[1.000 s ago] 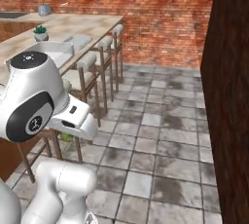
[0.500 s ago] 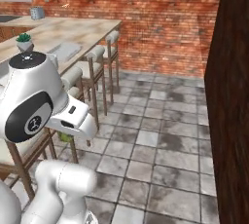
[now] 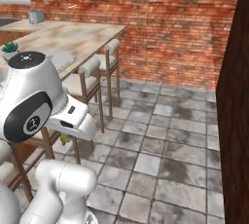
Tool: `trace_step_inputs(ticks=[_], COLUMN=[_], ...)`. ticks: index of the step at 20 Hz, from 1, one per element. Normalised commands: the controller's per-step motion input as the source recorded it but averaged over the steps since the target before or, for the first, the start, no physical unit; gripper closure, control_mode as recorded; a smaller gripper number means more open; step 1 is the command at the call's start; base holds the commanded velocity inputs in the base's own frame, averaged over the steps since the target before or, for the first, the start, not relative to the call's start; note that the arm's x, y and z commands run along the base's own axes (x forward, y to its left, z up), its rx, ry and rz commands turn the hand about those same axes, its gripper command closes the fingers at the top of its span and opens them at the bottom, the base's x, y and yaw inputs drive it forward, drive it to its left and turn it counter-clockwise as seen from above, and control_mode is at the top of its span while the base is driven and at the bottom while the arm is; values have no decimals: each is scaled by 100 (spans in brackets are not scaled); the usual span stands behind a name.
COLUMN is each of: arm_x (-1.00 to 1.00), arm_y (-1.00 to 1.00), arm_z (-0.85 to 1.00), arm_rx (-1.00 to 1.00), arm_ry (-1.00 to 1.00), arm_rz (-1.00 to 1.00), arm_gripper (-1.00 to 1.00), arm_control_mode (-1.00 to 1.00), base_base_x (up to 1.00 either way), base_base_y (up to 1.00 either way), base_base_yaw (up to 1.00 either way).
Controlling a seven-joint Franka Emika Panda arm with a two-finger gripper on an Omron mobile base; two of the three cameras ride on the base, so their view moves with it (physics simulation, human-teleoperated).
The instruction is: Place the cold items (lemon wedge and cucumber) from the fridge in one tupperware on the dining counter. Place the warm items (hot dog and kebab skewer) in the stove area in another tupperware.
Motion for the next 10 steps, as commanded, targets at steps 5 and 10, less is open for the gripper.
trace_step_inputs(ticks=[5,10], arm_x=[0,0], arm_y=[0,0], arm_z=[0,0], arm_rx=[0,0], arm_ry=[0,0], arm_rz=[0,0], arm_gripper=[100,100], arm_control_mode=[100,100], base_base_x=[100,100], base_base_y=[-37,-49], base_base_yaw=[19,27])
